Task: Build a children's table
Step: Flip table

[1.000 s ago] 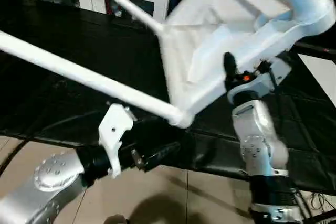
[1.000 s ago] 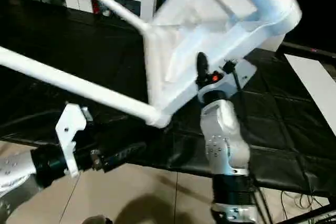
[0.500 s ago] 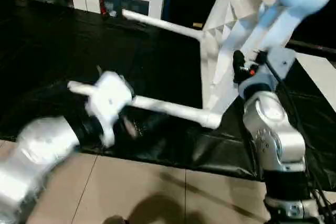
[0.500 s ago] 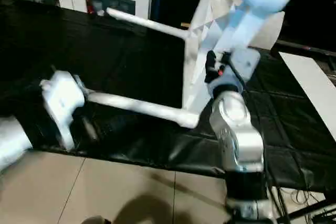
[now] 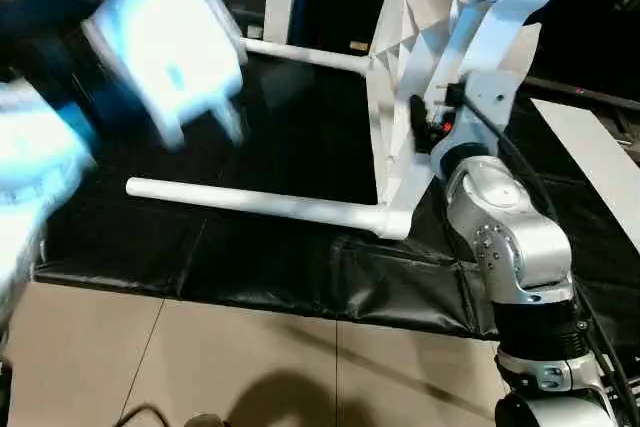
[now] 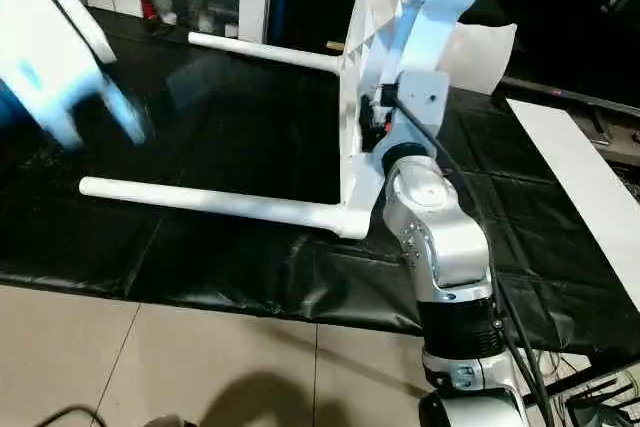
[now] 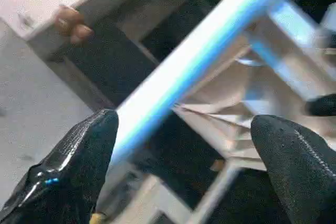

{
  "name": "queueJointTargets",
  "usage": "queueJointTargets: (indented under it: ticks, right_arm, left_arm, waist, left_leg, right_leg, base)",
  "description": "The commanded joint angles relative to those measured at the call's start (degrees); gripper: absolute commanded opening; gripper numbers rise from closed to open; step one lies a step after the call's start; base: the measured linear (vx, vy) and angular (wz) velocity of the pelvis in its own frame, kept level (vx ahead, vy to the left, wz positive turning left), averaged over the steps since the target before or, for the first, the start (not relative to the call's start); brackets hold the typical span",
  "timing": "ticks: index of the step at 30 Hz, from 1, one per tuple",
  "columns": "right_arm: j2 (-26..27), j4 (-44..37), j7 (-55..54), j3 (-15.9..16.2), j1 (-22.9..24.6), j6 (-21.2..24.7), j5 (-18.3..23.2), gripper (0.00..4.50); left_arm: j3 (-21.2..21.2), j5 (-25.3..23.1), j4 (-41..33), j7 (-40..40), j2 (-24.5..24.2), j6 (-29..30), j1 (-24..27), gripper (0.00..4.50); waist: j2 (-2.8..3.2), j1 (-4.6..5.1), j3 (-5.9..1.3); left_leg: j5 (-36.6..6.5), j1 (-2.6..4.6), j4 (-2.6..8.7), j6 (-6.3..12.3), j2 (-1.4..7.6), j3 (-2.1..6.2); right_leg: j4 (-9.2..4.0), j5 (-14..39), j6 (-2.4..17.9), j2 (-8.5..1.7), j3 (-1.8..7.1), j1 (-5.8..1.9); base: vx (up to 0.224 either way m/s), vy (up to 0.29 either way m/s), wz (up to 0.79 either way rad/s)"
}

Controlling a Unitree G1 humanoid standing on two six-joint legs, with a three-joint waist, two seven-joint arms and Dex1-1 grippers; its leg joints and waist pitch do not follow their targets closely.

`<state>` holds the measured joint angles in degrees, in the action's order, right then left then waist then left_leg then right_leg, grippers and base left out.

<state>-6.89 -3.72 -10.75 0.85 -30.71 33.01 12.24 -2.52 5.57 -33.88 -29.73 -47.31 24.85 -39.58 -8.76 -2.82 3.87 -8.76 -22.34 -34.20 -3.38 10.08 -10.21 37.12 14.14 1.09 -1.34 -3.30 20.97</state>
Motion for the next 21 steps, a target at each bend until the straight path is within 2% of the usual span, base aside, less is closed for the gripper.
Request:
queueJointTargets:
  ticks: [1, 2, 3, 4, 5, 6, 7, 8, 9, 10, 11, 13, 14, 16, 21]
  right_arm:
    - [-0.63, 1.41, 0.74, 0.85, 1.66, -1.14, -1.79, 3.39]
    - [0.10, 2.42, 0.74, 0.41, 2.26, -2.79, -1.68, 3.39]
    - [1.34, 3.62, 0.12, -0.64, 2.65, -5.05, -1.35, 3.39]
    - [1.98, 4.50, -0.14, -1.20, 2.80, -6.51, -1.20, 3.39]
    - [2.38, 6.81, -0.37, -1.28, 2.77, -8.62, -1.85, 3.39]
    - [2.38, 6.81, -0.37, -1.28, 2.77, -8.62, -1.85, 3.39]
    - [2.62, 10.90, -0.94, -1.08, 2.32, -11.24, -3.11, 3.39]
    - [2.67, 11.28, -0.96, -1.09, 2.27, -11.53, -3.17, 3.39]
    - [2.88, 12.92, -1.08, -1.17, 2.04, -12.78, -3.46, 3.39]
    - [3.55, 16.26, -0.85, -1.73, 1.74, -16.26, -3.77, 3.39]
    - [3.98, 17.70, -0.70, -2.30, 1.58, -18.09, -3.54, 3.39]
    - [4.32, 19.68, -0.74, -2.96, 1.39, -20.04, -3.44, 3.13]
    - [4.37, 20.56, -0.80, -3.14, 1.27, -20.61, -3.57, 3.04]
    - [4.63, 23.21, -0.72, -3.87, 0.88, -22.48, -3.46, 3.02]
    - [5.32, 27.14, 0.18, -4.33, -0.17, -26.62, -3.62, 2.56]
  left_arm:
    - [-1.46, -4.30, 2.78, 0.98, -1.02, -3.65, -1.99, 4.50]
    - [-2.24, -7.10, 5.54, 1.90, -1.84, -5.70, -3.01, 4.50]
    - [-3.11, -9.67, 8.45, 2.68, -2.60, -7.52, -3.94, 4.50]
    - [-3.42, -10.64, 9.77, 3.04, -2.87, -7.86, -4.30, 4.50]
    - [-3.88, -11.92, 11.53, 3.21, -3.28, -8.19, -4.72, 4.50]
    - [-3.88, -11.92, 11.53, 3.21, -3.28, -8.19, -4.72, 4.50]
    - [-5.01, -13.85, 14.73, 3.31, -3.76, -9.08, -5.70, 4.50]
    - [-5.12, -14.02, 15.08, 3.30, -3.76, -9.30, -5.83, 4.50]
    - [-5.60, -14.74, 16.63, 3.24, -3.75, -10.26, -6.41, 4.50]
    - [-6.13, -16.19, 20.04, 3.85, -2.94, -12.01, -7.78, 4.50]
    - [-6.58, -16.77, 21.37, 3.71, -2.76, -12.92, -8.50, 4.50]
    - [-7.16, -17.61, 23.35, 3.72, -2.37, -14.31, -9.65, 4.50]
    - [-7.34, -18.02, 24.34, 3.90, -2.10, -15.07, -10.17, 4.50]
    - [-8.17, -20.12, 27.78, 5.06, -1.37, -17.96, -12.84, 4.50]
    - [-9.61, -23.10, 34.03, 5.59, -0.41, -22.25, -16.91, 4.50]
  waist:
    - [2.07, 0.01, -3.37]
    - [2.37, -0.06, -3.35]
    - [2.96, -0.07, -3.33]
    - [2.44, 0.01, -3.35]
    - [3.02, -0.05, -3.56]
    - [3.28, -0.03, -3.40]
    - [3.60, -0.14, -3.45]
    - [3.62, -0.19, -3.38]
    - [4.15, -0.32, -3.46]
    - [4.08, -0.44, -3.54]
    - [4.45, -0.65, -3.45]
    - [4.38, -0.72, -3.49]
    - [4.69, -0.85, -3.38]
    - [4.52, -0.98, -3.31]
    - [4.62, -1.59, -3.48]
  left_leg:
    - [-9.07, 1.97, 3.65, -8.87, 3.42, 1.41]
    - [-10.34, 2.03, 3.69, -9.05, 3.46, 1.45]
    - [-12.28, 2.14, 3.77, -9.38, 3.52, 1.60]
    - [-12.77, 1.99, 3.72, -9.00, 3.46, 1.58]
    - [-13.65, 2.18, 3.70, -9.26, 3.52, 1.66]
    - [-14.18, 2.17, 3.89, -9.65, 3.62, 1.87]
    - [-14.33, 2.30, 3.83, -9.77, 3.64, 1.80]
    - [-14.37, 2.35, 3.80, -9.75, 3.63, 1.74]
    - [-14.62, 2.30, 3.86, -9.88, 3.60, 1.80]
    - [-14.23, 2.33, 3.78, -9.81, 3.59, 1.79]
    - [-14.61, 2.23, 3.74, -9.63, 3.49, 1.76]
    - [-14.55, 2.15, 3.84, -9.38, 3.62, 1.90]
    - [-15.19, 2.26, 3.95, -9.41, 3.70, 2.02]
    - [-15.29, 2.23, 4.02, -9.04, 3.72, 1.95]
    - [-13.15, 2.10, 3.85, -8.12, 3.79, 1.91]
  right_leg:
    - [-3.91, 3.69, 1.31, -6.09, 3.72, -1.04]
    - [-4.06, 4.51, 1.42, -6.19, 3.72, -0.96]
    - [-4.13, 5.60, 1.55, -6.26, 3.71, -0.78]
    - [-4.32, 6.48, 1.65, -6.36, 3.78, -0.76]
    - [-4.14, 6.99, 2.42, -6.54, 3.72, -0.72]
    - [-4.03, 7.26, 3.07, -6.42, 3.59, -0.68]
    - [-3.93, 6.37, 3.75, -6.44, 3.57, -0.50]
    - [-3.92, 6.21, 4.02, -6.46, 3.61, -0.37]
    - [-3.86, 5.35, 4.51, -6.48, 3.61, -0.54]
    - [-3.75, 4.57, 4.74, -6.49, 3.59, -0.57]
    - [-3.85, 4.18, 5.24, -6.73, 3.68, -0.57]
    - [-3.76, 3.85, 5.67, -6.76, 3.60, -0.81]
    - [-3.68, 3.97, 5.94, -6.79, 3.52, -0.72]
    - [-3.77, 3.68, 6.28, -6.81, 3.57, -0.72]
    - [-3.49, 1.36, 6.92, -7.14, 3.58, -1.08]
  base:
    - [0.000, 0.000, 0.00]
    - [0.000, 0.000, 0.00]
    - [0.000, 0.000, 0.00]
    - [0.000, 0.000, 0.00]
    - [0.000, 0.000, 0.00]
    - [0.000, 0.000, 0.00]
    - [0.000, 0.000, 0.00]
    - [0.000, 0.000, 0.00]
    - [0.000, 0.000, 0.00]
    - [0.000, 0.000, 0.00]
    - [0.000, 0.000, 0.00]
    - [0.000, 0.000, 0.00]
    - [0.000, 0.000, 0.00]
    - [0.000, 0.000, 0.00]
    - [0.000, 0.000, 0.00]
